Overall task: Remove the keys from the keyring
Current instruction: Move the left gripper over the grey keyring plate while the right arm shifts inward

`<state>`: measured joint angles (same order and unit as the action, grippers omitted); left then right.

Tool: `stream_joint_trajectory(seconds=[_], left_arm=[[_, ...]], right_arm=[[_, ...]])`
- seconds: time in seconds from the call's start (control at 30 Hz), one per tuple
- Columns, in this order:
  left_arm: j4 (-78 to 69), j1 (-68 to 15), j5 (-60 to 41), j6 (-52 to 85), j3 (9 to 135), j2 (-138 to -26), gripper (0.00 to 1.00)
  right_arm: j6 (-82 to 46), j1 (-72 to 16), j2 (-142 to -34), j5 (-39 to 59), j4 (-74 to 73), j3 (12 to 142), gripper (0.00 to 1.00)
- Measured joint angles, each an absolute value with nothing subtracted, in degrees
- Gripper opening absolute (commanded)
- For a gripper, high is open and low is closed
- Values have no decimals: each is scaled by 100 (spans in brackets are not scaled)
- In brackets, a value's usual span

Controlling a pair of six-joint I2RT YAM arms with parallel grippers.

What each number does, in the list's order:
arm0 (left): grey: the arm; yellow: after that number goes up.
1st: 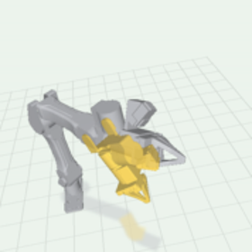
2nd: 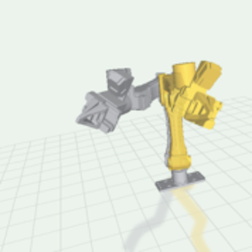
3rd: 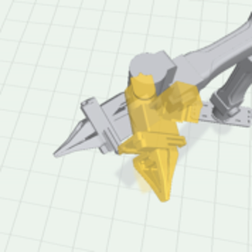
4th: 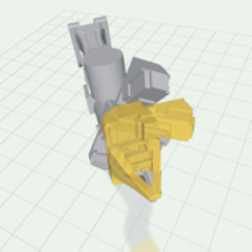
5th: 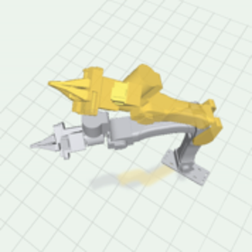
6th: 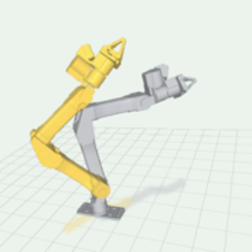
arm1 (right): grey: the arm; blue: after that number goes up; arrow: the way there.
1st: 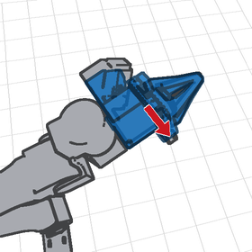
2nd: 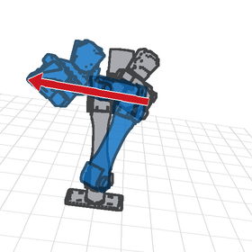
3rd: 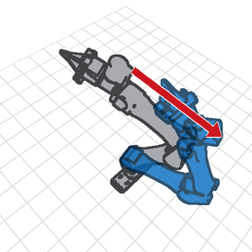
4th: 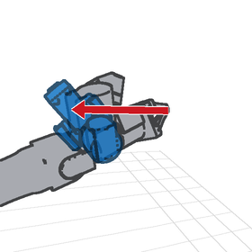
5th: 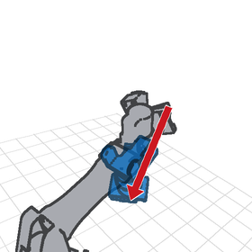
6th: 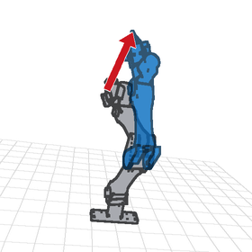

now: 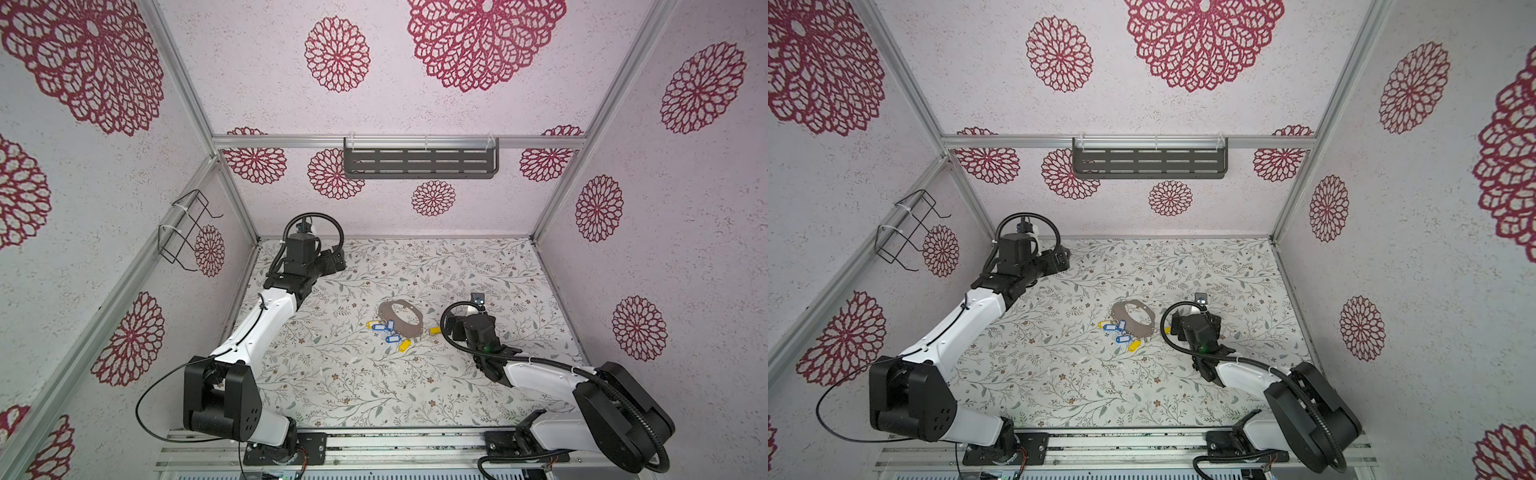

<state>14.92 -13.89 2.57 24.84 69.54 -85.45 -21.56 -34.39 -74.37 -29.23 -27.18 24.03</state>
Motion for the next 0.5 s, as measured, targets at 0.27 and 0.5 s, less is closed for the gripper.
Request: stream_joint_trajectory(seconds=[0.27, 0.5], left_arm=[[1708, -3216, 1918, 777, 7282, -8995, 97], [2233, -3599, 2104, 714, 8313, -10064, 97]], right_arm=[[-2373, -3437, -7124, -3819, -2716, 2357, 99], [-2659, -3398, -7109, -4517, -3116, 1815, 97]])
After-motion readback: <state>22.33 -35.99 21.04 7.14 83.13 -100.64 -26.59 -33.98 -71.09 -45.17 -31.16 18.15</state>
